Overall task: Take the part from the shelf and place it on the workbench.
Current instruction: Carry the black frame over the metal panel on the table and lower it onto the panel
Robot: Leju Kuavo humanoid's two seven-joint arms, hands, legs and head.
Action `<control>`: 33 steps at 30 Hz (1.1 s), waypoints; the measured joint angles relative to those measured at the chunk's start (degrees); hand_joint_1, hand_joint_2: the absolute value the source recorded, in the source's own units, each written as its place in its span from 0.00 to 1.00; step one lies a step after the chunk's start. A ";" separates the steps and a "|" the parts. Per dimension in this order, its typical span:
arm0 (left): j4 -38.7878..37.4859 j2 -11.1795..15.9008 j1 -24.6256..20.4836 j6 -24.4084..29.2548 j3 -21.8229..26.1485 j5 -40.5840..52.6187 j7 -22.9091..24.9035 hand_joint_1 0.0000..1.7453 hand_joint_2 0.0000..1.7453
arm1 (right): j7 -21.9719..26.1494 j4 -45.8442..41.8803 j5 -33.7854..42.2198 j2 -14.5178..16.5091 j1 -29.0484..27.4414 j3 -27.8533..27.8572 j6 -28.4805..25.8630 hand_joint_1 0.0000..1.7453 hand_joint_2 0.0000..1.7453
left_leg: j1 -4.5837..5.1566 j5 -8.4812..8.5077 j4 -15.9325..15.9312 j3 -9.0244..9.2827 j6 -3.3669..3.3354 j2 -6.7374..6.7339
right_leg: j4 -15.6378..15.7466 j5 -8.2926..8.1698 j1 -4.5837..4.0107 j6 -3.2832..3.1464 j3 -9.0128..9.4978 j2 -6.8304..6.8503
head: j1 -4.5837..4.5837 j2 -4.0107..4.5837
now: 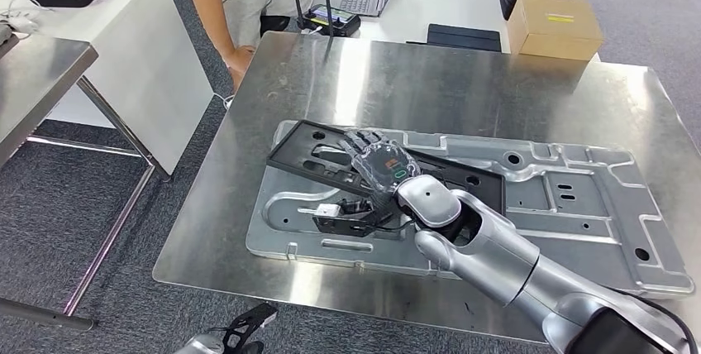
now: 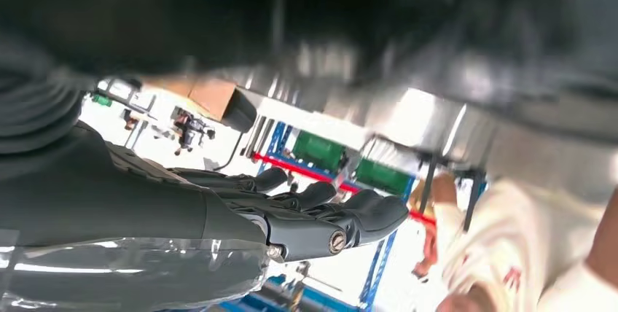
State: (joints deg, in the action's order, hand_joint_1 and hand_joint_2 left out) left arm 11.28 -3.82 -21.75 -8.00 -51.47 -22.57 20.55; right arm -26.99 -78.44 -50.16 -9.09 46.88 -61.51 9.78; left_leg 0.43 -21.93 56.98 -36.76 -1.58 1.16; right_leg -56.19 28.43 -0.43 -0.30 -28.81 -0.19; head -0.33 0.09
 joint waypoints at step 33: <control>-0.02 0.91 2.84 4.25 0.00 -1.66 -3.13 0.00 1.00 | -0.02 -25.42 -9.66 -0.15 -15.26 4.60 -16.31 0.00 0.00 | -1.12 -11.29 17.04 -4.15 2.31 -0.84 | -2.34 -3.68 0.89 -1.16 -5.84 0.00 | -0.21 0.00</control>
State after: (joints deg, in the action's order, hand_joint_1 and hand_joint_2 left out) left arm 11.26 -2.91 -18.91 -3.75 -51.47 -24.23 17.42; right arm -27.01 -103.86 -59.81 -9.25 31.62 -56.92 -6.54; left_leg -0.68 -33.22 74.02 -40.91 0.73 0.32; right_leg -58.53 24.75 0.46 -1.47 -34.65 -0.18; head -0.54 0.09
